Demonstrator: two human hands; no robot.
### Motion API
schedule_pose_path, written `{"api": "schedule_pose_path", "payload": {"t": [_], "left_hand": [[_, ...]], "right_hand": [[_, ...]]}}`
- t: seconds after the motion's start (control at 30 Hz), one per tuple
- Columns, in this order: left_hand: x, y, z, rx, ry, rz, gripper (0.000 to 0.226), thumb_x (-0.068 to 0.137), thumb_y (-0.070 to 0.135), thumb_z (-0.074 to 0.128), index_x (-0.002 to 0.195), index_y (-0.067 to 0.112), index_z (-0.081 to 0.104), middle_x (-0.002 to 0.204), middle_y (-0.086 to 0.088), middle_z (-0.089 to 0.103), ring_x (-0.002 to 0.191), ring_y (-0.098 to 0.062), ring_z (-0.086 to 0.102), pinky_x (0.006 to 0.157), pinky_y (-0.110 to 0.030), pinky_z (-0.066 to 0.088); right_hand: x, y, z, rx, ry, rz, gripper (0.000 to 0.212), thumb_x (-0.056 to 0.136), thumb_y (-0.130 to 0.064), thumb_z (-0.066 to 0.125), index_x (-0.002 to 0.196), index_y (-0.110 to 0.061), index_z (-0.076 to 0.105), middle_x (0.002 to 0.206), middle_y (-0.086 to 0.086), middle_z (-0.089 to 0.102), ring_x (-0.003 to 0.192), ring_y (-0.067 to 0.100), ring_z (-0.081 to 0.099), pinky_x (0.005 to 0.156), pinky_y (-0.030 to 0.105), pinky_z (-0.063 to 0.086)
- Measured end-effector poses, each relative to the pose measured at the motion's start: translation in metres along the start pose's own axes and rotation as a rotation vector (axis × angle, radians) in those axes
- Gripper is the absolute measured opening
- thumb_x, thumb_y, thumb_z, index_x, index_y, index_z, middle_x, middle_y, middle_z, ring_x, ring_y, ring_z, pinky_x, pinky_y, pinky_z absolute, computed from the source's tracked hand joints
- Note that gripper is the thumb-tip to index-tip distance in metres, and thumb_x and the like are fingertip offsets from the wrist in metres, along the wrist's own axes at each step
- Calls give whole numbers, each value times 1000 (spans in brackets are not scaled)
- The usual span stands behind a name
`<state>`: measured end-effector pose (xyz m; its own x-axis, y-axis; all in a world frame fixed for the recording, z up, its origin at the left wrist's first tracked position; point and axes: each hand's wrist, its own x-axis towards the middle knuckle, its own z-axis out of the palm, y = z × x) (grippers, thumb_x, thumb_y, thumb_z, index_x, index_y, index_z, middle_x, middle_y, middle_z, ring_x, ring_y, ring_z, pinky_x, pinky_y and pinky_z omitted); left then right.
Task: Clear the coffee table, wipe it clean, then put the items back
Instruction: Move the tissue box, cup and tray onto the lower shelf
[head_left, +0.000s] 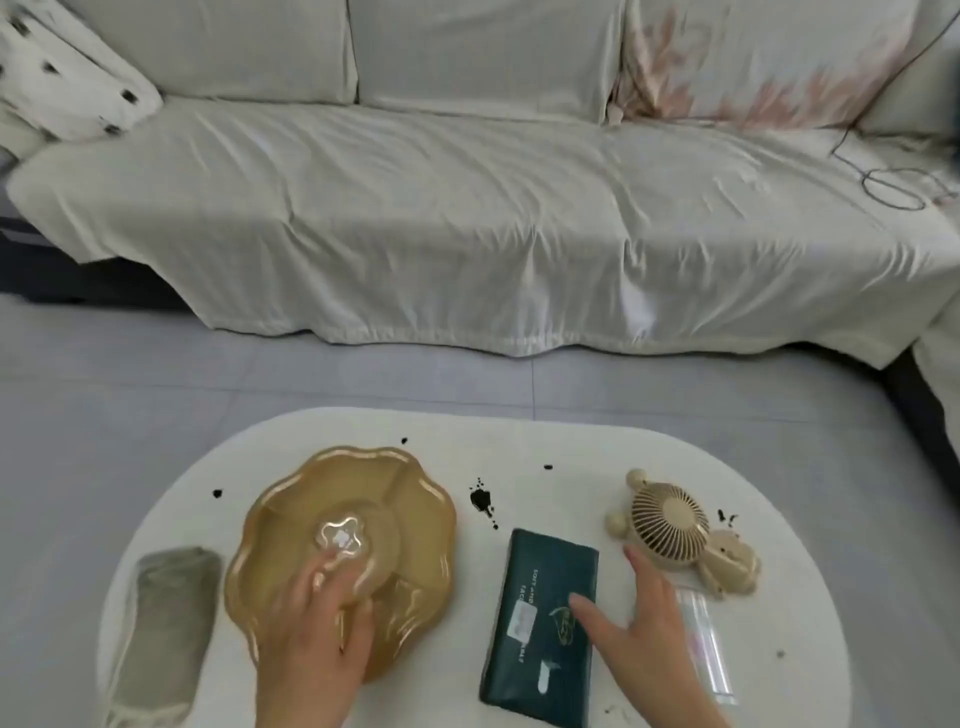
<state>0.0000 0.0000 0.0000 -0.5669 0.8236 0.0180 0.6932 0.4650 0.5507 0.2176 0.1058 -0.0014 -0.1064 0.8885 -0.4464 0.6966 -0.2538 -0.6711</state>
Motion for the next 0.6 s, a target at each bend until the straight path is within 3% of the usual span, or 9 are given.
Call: {"api": "schedule_pose_path", "payload": {"t": [0.07,0.13,0.23,0.33,0.4,0.47,0.53,0.6], "left_hand": [[10,-13,10,55,10,13,58,75,51,35,102,9,62,112,-28,60,102,-49,55,88,-59,39],[20,-23,17,94,0,13,87,77,70,14,108,2,60,119,-28,57,115,-45,48,99,-55,29],[18,-17,40,114,-6,258,69,85,58,16,101,8,62,109,-23,64,111,-27,41,100,-36,23],[13,5,74,83,-75,498,62,87,53,18,100,13,63,105,-11,68,110,-23,45,95,-28,27],[14,13,89,173,-243,497,69,87,55,10,96,16,66,104,-2,70,108,-21,59,92,-33,29],[18,19,95,264,-356,438,84,80,64,-3,93,22,68,109,7,68,110,-14,59,96,-31,24],[19,15,108,318,-330,436,113,50,79,-25,112,30,56,135,15,46,134,0,26,104,-28,-4],[22,11,118,299,-458,403,130,27,80,-34,125,36,40,144,22,26,131,9,-6,97,-24,-24]], "right_hand": [[11,0,13,18,-15,-41,87,75,-36,69,143,-23,16,150,2,22,139,21,18,114,42,20],[27,0,21,22,-36,-85,89,74,-37,69,143,-26,14,151,-1,20,139,19,17,114,42,20],[52,8,28,49,-50,-134,85,76,-34,69,142,-27,16,150,-1,22,138,17,20,114,39,23],[68,18,28,132,-42,-132,83,77,-32,68,142,-25,17,148,0,28,134,17,30,108,34,31],[72,27,32,217,-41,-103,81,78,-34,66,142,-25,18,142,-3,36,117,13,46,92,25,41],[75,37,38,319,-34,-98,77,78,-35,65,141,-24,22,118,-11,49,91,-2,52,68,15,42],[75,47,41,412,0,-102,71,79,-35,64,139,-23,28,105,-14,52,85,-6,50,63,13,39],[70,54,41,474,28,-74,65,80,-35,62,136,-22,33,115,-7,51,94,5,55,72,21,42]]}}
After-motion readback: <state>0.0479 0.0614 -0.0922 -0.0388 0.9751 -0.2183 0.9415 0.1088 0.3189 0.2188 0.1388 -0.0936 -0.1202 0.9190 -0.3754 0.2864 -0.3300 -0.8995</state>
